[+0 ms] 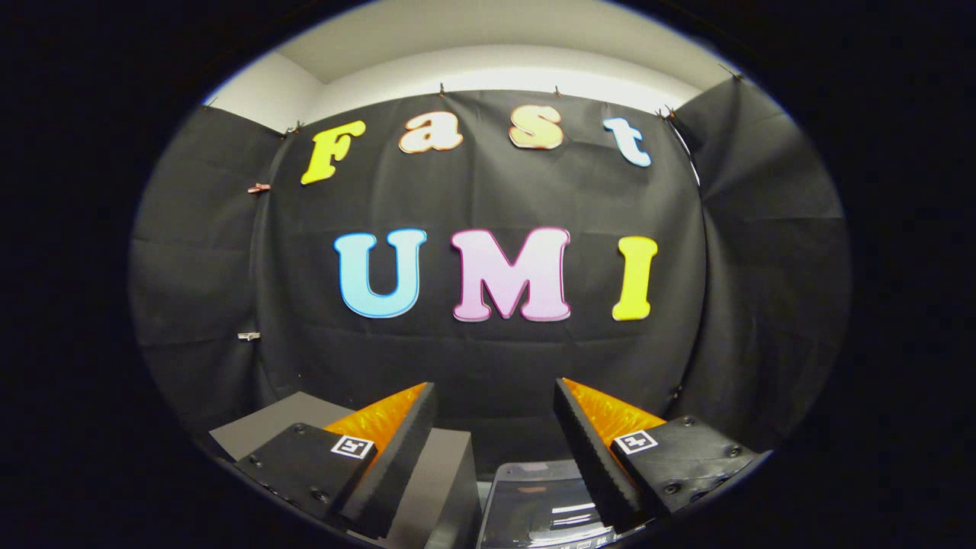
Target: Put the clothes into the washing machine and then close the washing machine lid.
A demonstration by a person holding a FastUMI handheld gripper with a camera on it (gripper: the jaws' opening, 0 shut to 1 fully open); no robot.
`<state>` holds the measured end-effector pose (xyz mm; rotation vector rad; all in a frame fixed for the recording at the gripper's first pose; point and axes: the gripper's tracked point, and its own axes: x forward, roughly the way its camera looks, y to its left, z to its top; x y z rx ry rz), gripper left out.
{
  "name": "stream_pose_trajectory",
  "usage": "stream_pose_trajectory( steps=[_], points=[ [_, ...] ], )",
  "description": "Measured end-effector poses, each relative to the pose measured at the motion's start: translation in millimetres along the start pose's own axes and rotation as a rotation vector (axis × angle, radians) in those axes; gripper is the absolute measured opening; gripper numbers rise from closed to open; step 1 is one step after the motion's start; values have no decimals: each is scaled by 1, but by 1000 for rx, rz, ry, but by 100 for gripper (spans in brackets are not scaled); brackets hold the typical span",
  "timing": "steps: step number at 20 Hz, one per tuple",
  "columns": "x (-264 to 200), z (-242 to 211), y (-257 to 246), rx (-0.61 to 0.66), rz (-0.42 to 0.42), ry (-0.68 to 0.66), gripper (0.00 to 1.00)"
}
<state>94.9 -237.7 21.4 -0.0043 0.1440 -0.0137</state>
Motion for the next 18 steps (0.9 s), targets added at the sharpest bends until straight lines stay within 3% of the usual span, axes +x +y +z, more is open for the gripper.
stream_pose_trajectory(
  steps=[8,18],
  points=[
    [-22,-13,32,-29,29,17,96],
    [-16,-4,39,-22,35,0,96]
  ],
)
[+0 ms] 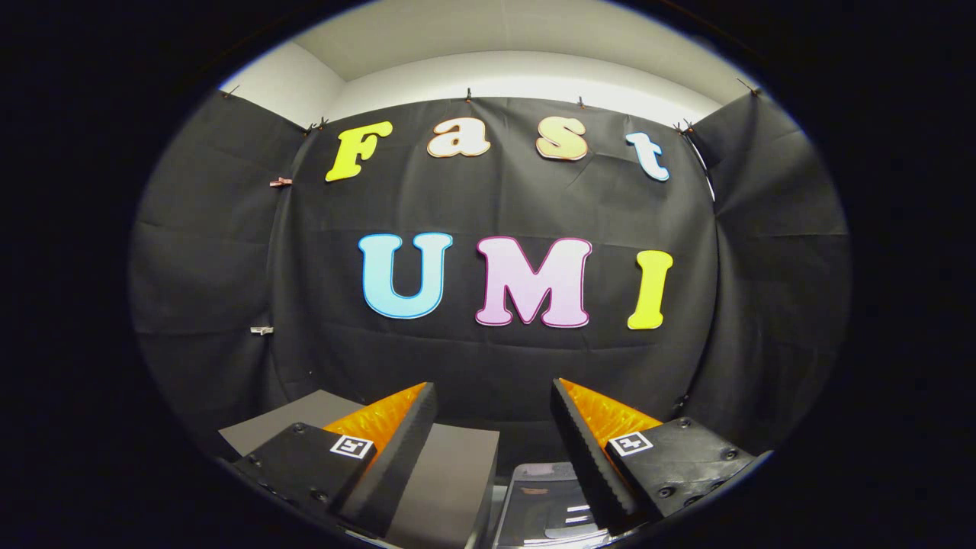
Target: Put the clothes into the washing machine and then close the washing machine lid.
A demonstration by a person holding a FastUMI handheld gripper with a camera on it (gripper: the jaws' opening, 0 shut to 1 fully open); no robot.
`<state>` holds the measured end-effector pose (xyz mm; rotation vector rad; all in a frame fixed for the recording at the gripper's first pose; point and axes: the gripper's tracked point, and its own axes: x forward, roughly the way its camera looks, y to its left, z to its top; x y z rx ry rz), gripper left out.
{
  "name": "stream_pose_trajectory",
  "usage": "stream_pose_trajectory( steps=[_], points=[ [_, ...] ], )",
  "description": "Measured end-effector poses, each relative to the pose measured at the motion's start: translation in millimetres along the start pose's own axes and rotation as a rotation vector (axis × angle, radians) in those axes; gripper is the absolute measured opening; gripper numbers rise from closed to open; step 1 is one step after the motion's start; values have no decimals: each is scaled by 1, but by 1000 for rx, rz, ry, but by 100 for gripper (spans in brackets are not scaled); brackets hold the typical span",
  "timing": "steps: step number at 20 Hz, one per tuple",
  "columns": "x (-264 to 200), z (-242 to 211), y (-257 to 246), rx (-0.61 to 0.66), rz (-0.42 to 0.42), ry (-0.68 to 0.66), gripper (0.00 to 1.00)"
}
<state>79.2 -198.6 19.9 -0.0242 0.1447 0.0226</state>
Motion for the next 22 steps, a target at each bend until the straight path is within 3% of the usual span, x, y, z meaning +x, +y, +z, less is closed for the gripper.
stream_pose_trajectory(
  steps=[22],
  points=[
    [11,9,14,-26,40,-16,96]
  ],
)
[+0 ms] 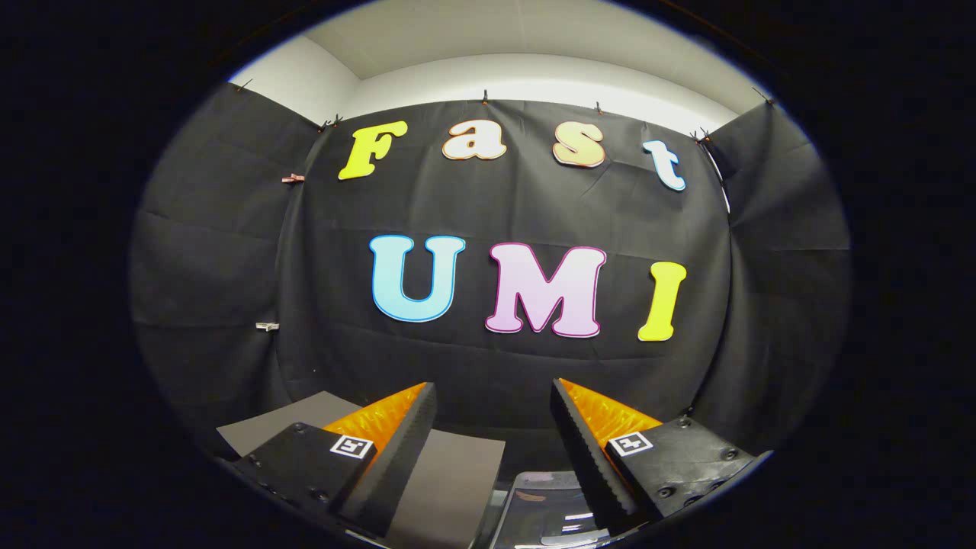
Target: Put the clothes into the washing machine and then close the washing machine lid.
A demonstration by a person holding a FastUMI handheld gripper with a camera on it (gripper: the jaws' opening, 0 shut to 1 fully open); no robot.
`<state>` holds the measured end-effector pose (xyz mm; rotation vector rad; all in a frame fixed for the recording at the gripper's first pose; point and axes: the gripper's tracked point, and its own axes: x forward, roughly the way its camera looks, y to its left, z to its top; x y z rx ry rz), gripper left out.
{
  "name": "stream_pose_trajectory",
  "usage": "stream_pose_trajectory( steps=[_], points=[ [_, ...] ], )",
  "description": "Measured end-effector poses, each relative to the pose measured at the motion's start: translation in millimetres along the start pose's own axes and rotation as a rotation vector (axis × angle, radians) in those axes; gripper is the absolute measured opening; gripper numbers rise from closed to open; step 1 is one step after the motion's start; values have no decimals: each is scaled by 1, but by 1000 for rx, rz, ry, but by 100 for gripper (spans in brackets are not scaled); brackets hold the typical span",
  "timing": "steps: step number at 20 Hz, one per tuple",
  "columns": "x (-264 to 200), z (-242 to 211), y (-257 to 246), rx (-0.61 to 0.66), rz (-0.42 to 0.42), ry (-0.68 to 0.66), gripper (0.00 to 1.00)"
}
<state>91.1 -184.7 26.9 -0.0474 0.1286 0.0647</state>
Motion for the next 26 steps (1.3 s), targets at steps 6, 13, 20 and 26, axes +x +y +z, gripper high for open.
stream_pose_trajectory(
  steps=[6,13,20,26],
  points=[
    [2,4,-7,-2,-2,-19,96],
    [9,7,-10,-31,8,-33,98],
    [9,5,-3,-12,16,-46,98],
    [12,8,-9,-27,11,-65,98]
  ],
)
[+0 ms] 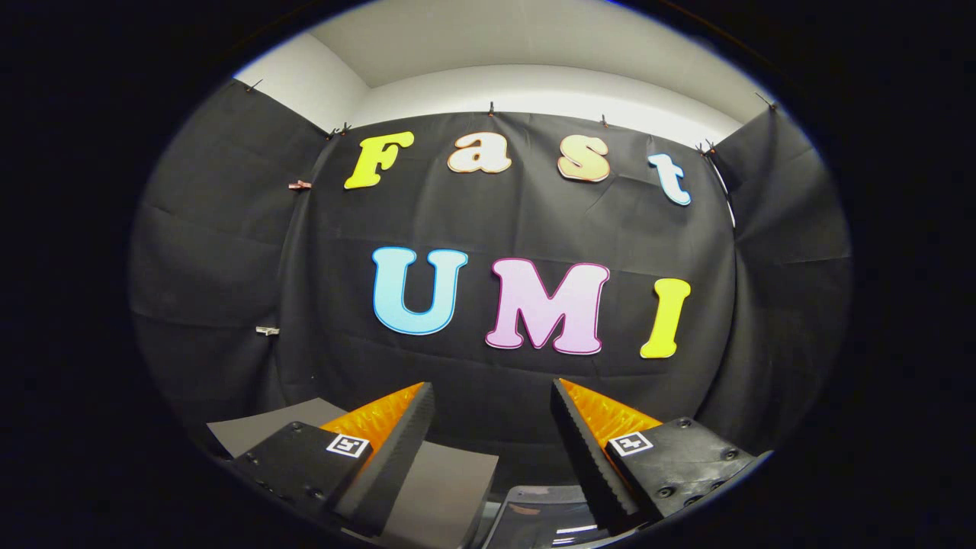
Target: Put the clothes into the washing machine and then close the washing machine lid.
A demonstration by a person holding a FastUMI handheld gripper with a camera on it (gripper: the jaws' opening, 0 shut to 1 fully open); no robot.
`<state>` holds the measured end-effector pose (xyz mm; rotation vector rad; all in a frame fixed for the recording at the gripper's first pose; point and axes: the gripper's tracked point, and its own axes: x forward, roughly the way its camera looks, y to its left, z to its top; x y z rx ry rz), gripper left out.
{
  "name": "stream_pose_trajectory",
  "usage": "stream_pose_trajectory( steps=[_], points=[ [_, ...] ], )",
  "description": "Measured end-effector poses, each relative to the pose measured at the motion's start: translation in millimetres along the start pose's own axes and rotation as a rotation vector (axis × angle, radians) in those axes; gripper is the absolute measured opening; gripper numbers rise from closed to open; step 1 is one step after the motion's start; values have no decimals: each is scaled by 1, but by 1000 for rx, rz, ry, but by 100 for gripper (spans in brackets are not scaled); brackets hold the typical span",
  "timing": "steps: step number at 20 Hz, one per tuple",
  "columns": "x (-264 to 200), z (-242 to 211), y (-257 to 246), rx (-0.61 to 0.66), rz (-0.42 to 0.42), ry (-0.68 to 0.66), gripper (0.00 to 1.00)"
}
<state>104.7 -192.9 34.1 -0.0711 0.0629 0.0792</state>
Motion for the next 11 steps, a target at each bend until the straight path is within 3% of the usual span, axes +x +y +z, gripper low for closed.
stream_pose_trajectory(
  steps=[11],
  points=[
    [-5,-12,5,19,16,38,98]
  ],
)
